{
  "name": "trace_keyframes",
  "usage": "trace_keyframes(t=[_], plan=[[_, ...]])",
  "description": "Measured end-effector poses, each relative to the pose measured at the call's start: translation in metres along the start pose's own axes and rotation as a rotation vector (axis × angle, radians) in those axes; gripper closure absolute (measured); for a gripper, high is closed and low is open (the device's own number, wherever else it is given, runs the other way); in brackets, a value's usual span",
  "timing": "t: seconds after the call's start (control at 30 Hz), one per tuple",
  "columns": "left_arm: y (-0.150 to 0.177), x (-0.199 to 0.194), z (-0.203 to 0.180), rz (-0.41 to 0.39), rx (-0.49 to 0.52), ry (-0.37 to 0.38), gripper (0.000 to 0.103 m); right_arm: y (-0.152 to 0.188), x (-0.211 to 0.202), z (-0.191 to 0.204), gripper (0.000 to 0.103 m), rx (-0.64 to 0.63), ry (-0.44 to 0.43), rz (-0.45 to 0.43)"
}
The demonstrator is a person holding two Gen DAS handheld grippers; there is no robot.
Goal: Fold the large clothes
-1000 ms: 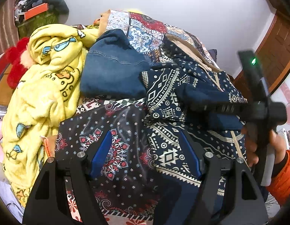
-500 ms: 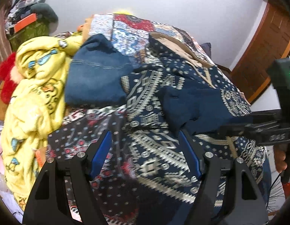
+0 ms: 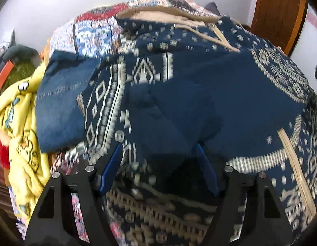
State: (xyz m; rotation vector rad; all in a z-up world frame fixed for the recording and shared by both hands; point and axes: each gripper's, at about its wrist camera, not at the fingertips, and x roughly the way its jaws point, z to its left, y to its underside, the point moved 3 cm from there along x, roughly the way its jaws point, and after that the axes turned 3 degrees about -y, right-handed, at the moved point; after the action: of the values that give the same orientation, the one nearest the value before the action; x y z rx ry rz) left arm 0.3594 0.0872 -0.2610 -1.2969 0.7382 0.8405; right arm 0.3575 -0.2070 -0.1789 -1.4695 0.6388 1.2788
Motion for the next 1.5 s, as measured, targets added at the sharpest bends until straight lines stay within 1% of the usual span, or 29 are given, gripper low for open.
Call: trace_keyframes(t=[0.03,0.07,0.1,0.13,0.17,0.27,0.33,0.4,0.43,0.47,0.5,0.53,0.6,0.63,0.67,0.73,0.8,0.87,0.93,1.03,1.1,1.23,1.3,1.33,1.37,1.5], plan=[[-0.003,0.0,0.001,-0.01,-0.004,-0.005,0.039,0.002,0.005,-0.007,0.052,0.009,0.012,0.007],[-0.007,0.001,0.0,-0.016,-0.003,0.004,0.056,0.005,0.01,-0.019,0.051,0.028,0.023,0.015],[-0.01,0.001,0.0,-0.02,-0.005,0.018,0.064,0.007,0.016,-0.025,0.051,0.047,0.028,0.025],[-0.013,0.001,0.0,-0.027,-0.012,0.03,0.077,0.008,0.023,-0.031,0.051,0.072,0.033,0.037],[-0.017,-0.001,0.002,-0.046,-0.023,0.043,0.083,0.009,0.033,-0.037,0.051,0.105,0.035,0.056],[-0.024,-0.016,0.013,-0.097,-0.082,0.078,0.085,0.012,0.05,-0.042,0.051,0.138,0.02,0.078],[-0.027,-0.027,0.033,-0.132,-0.16,0.097,0.085,0.013,0.054,-0.04,0.051,0.124,0.034,0.07],[-0.025,-0.031,0.05,-0.136,-0.211,0.098,0.085,0.014,0.054,-0.036,0.047,0.103,0.056,0.037],[-0.021,-0.029,0.058,-0.12,-0.23,0.107,0.085,0.013,0.055,-0.035,0.045,0.098,0.059,0.03],[-0.02,-0.027,0.062,-0.105,-0.236,0.104,0.085,0.014,0.055,-0.036,0.042,0.098,0.054,0.026],[-0.015,-0.021,0.069,-0.076,-0.244,0.09,0.085,0.014,0.056,-0.036,0.039,0.099,0.048,0.022],[-0.009,-0.014,0.074,-0.038,-0.255,0.083,0.085,0.015,0.057,-0.035,0.038,0.098,0.047,0.019],[0.001,-0.004,0.078,0.022,-0.277,0.087,0.074,0.015,0.057,-0.033,0.038,0.088,0.063,0.012],[0.007,0.001,0.081,0.047,-0.285,0.067,0.065,0.016,0.058,-0.032,0.037,0.083,0.071,0.01],[0.012,0.003,0.082,0.054,-0.284,0.041,0.056,0.016,0.058,-0.031,0.037,0.077,0.08,0.008],[0.02,0.0,0.086,0.051,-0.276,0.015,0.044,0.017,0.058,-0.031,0.036,0.071,0.088,0.012],[0.026,-0.005,0.091,0.059,-0.262,0.001,0.043,0.017,0.058,-0.031,0.035,0.072,0.091,0.022],[0.031,-0.013,0.095,0.072,-0.223,-0.014,0.04,0.018,0.057,-0.033,0.035,0.082,0.085,0.035],[0.034,-0.021,0.1,0.068,-0.19,-0.044,0.036,0.018,0.056,-0.035,0.035,0.096,0.08,0.052],[0.033,-0.032,0.113,0.064,-0.171,-0.082,0.036,0.015,0.048,-0.04,0.035,0.115,0.085,0.062],[0.027,-0.042,0.118,0.048,-0.158,-0.09,0.036,0.013,0.037,-0.041,0.035,0.123,0.075,0.041],[0.006,-0.068,0.119,-0.015,-0.138,-0.06,0.036,0.001,0.01,-0.04,0.035,0.124,0.052,-0.019],[-0.013,-0.082,0.116,-0.052,-0.135,-0.034,0.036,-0.01,-0.005,-0.037,0.035,0.121,0.044,-0.057],[-0.021,-0.087,0.113,-0.067,-0.134,-0.024,0.034,-0.015,-0.011,-0.035,0.035,0.118,0.038,-0.076],[-0.036,-0.092,0.109,-0.093,-0.128,-0.01,0.031,-0.023,-0.019,-0.032,0.035,0.114,0.03,-0.099],[-0.078,-0.105,0.098,-0.157,-0.122,0.027,0.025,-0.055,-0.043,-0.019,0.035,0.094,0.002,-0.187]])
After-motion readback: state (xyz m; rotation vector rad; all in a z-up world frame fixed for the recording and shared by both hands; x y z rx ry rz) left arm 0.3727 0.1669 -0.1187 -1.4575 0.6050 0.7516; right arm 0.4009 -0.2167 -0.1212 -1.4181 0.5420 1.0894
